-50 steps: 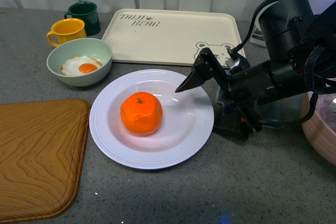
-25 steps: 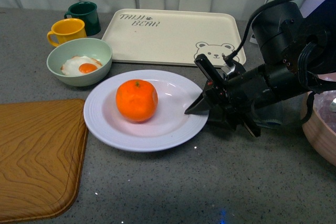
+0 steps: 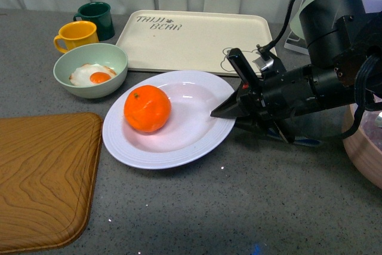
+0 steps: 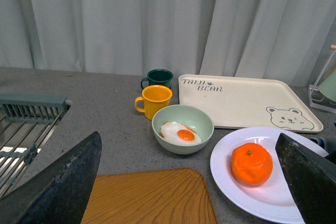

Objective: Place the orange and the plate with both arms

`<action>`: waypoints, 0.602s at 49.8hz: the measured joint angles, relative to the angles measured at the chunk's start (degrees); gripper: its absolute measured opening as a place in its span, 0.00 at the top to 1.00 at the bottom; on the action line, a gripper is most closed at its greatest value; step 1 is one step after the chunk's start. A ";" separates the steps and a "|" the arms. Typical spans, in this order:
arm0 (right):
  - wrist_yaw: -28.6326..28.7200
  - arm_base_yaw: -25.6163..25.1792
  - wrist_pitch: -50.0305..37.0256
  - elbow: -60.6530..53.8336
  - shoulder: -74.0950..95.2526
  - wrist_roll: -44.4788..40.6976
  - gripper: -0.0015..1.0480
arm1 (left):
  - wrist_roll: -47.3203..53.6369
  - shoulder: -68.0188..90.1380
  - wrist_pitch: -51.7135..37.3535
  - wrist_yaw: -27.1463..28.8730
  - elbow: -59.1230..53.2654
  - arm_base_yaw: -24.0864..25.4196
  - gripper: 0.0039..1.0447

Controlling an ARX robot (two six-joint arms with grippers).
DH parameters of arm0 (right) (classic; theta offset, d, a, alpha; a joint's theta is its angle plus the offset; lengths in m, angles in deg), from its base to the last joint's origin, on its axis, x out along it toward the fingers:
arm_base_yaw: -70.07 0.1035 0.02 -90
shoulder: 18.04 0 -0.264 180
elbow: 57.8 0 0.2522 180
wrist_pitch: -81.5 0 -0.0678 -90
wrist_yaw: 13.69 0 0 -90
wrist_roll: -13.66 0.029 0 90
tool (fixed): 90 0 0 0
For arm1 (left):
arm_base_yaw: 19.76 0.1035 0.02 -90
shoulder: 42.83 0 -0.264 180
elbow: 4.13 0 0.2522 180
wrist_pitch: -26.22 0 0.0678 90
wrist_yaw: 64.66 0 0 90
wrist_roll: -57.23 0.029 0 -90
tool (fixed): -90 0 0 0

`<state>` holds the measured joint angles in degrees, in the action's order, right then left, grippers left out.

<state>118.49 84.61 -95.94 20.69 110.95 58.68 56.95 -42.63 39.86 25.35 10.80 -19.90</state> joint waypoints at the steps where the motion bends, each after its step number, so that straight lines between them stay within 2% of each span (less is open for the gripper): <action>1: -0.04 -0.20 -0.83 -0.07 -0.02 0.26 0.97 | 0.00 0.00 0.00 0.00 0.00 -0.02 0.06; 13: 1.49 -2.08 -4.98 2.27 -0.44 3.17 0.97 | 0.00 0.00 0.00 0.00 0.00 -0.02 0.06; 30: 2.54 -3.30 2.05 24.33 8.22 4.11 0.97 | 0.00 0.00 0.00 0.00 0.00 -0.02 0.06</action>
<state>121.02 81.31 -93.89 45.02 119.17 62.79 56.95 -42.63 39.86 25.35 10.80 -19.93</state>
